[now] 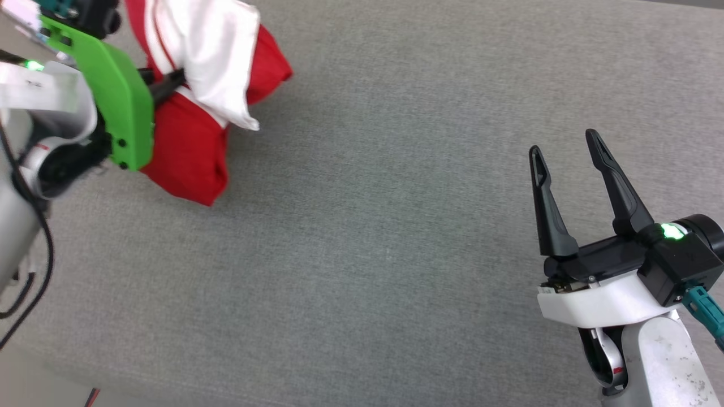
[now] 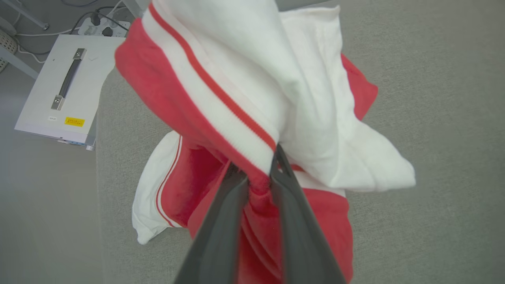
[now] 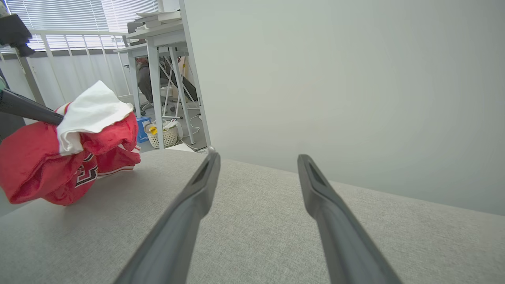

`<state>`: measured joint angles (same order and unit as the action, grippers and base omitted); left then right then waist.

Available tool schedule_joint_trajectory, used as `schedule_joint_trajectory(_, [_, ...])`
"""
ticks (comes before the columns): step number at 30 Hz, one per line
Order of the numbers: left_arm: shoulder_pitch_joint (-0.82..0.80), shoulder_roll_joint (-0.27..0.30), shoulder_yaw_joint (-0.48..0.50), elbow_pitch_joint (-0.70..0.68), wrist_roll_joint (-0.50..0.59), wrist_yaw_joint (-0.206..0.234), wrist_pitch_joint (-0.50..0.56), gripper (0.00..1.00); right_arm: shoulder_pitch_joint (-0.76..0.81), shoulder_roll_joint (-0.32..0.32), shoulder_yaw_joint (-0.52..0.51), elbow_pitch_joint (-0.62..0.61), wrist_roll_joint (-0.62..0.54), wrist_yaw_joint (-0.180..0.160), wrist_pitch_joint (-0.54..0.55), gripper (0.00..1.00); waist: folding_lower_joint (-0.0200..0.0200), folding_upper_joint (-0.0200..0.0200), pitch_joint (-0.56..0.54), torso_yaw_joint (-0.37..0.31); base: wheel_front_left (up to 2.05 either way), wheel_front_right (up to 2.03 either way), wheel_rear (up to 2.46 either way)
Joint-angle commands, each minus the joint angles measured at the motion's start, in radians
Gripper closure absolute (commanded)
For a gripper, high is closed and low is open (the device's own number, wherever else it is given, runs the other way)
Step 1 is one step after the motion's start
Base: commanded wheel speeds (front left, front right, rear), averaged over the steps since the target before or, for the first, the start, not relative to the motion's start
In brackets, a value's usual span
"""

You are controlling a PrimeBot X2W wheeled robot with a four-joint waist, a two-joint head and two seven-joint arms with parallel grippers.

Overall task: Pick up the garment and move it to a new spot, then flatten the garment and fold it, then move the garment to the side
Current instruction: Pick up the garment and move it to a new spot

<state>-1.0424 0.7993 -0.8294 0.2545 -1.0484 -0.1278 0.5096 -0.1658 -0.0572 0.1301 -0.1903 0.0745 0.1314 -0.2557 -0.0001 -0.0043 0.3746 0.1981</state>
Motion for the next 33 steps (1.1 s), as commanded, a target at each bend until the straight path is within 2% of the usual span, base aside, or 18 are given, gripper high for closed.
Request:
schedule_joint_trajectory(1, [0.011, -0.016, -0.016, -0.028, -0.005, -0.003, -0.004, 1.00, 0.010, 0.003, -0.002, 0.002, 0.007, -0.001, -0.006, 0.00, 0.0001, 0.0043, -0.026, -0.039, 0.00, 0.00, 0.00])
schedule_joint_trajectory(6, [0.002, -0.071, -0.092, -0.106, 0.007, -0.003, -0.007, 1.00, 0.004, 0.006, 0.001, -0.001, 0.017, -0.001, -0.006, 0.00, 0.0001, 0.0043, -0.030, -0.108, 0.00, 0.00, 0.00])
schedule_joint_trajectory(12, [-0.039, -0.168, -0.218, -0.141, 0.034, -0.003, -0.016, 1.00, -0.009, 0.007, -0.013, -0.015, 0.049, -0.001, -0.006, 0.00, 0.0001, 0.0043, -0.008, -0.209, 0.00, 0.00, 0.00])
schedule_joint_trajectory(21, [-0.105, -0.351, -0.398, -0.073, 0.018, -0.003, -0.089, 1.00, -0.021, 0.007, -0.100, -0.035, 0.093, -0.001, -0.006, 0.00, 0.0001, 0.0043, 0.045, -0.323, 0.00, 0.00, 0.00])
schedule_joint_trajectory(28, [-0.074, -0.484, -0.447, 0.013, 0.024, -0.003, -0.127, 1.00, -0.037, 0.007, -0.138, -0.036, 0.117, -0.001, -0.006, 0.00, 0.0001, 0.0043, 0.083, -0.371, 0.00, 0.00, 0.00])
schedule_joint_trajectory(33, [-0.007, -0.565, -0.450, 0.036, 0.056, -0.003, -0.101, 1.00, -0.045, 0.007, -0.144, -0.031, 0.117, -0.001, -0.006, 0.00, 0.0001, 0.0043, 0.103, -0.379, 0.00, 0.00, 0.00])
